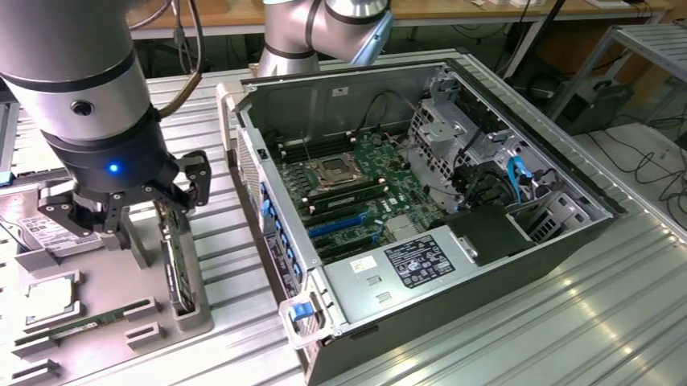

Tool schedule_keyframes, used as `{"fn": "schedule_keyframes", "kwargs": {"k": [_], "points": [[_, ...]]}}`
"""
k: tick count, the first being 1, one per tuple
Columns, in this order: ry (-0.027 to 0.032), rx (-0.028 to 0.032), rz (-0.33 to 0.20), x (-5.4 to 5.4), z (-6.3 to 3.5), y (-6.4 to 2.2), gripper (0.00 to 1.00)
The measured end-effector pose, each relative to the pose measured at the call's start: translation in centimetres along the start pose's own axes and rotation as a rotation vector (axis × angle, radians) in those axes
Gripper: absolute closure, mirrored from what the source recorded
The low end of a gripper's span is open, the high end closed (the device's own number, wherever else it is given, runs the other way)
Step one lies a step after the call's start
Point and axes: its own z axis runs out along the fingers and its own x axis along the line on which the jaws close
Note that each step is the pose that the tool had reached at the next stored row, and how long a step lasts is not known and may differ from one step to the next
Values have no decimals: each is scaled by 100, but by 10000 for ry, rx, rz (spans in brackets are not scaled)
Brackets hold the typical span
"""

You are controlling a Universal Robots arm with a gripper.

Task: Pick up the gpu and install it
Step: 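Pick up the gpu and move the gpu toward the slot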

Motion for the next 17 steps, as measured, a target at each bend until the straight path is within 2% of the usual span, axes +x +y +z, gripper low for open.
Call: {"fn": "schedule_keyframes", "kwargs": {"k": [3,17], "points": [[1,-1,-40,1,50,-33,34],[3,-2,-80,4,172,-73,34]]}}
